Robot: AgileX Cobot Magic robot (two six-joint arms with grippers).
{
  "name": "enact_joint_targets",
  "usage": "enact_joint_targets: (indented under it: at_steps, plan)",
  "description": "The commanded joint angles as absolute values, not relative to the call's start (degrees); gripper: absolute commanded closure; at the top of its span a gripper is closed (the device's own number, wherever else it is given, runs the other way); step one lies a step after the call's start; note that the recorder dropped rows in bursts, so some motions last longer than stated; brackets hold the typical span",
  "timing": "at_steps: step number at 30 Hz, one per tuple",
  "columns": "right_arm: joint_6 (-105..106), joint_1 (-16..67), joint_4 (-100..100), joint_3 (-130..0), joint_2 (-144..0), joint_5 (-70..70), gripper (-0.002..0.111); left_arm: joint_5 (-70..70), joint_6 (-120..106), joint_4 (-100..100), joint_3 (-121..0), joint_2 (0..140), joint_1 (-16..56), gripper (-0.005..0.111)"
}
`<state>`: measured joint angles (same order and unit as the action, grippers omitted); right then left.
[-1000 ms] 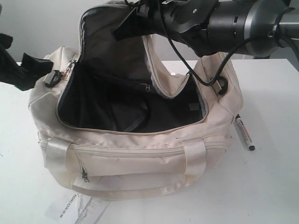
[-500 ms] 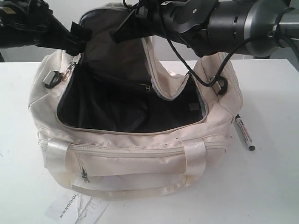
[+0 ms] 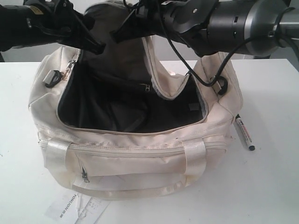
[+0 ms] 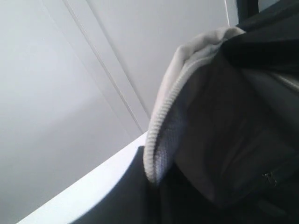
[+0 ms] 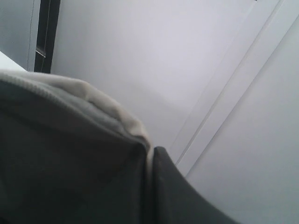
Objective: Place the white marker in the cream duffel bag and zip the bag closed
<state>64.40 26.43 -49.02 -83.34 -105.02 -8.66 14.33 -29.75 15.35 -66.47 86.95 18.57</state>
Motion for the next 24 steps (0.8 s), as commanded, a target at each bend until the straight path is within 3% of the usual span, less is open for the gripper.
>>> enact_joint_targets:
  at_steps: [1, 5, 8, 16, 24]
  plan:
    - [65.39, 26.15, -49.06, -83.39, -104.03, -8.92, 0.086, 15.42, -29.13, 15.63, -67.54, 87.43, 18.68, 0.107]
    - [65.53, 26.15, -49.20, -83.39, -103.28, -7.03, 0.051, 16.22, -28.75, 15.63, -67.54, 87.43, 18.68, 0.107]
    - [65.53, 26.15, -49.32, -83.29, -101.66, -3.18, 0.040, 17.13, -28.75, 15.63, -67.54, 87.43, 18.68, 0.107]
    - [55.98, 24.38, -47.21, -82.18, -95.19, 15.98, 0.041, 17.79, -30.37, 15.63, -67.54, 87.43, 18.44, 0.107]
    - [36.88, 21.76, -24.06, -79.38, -89.15, 37.29, 0.055, 19.71, -30.37, 15.63, -67.54, 87.43, 18.44, 0.107]
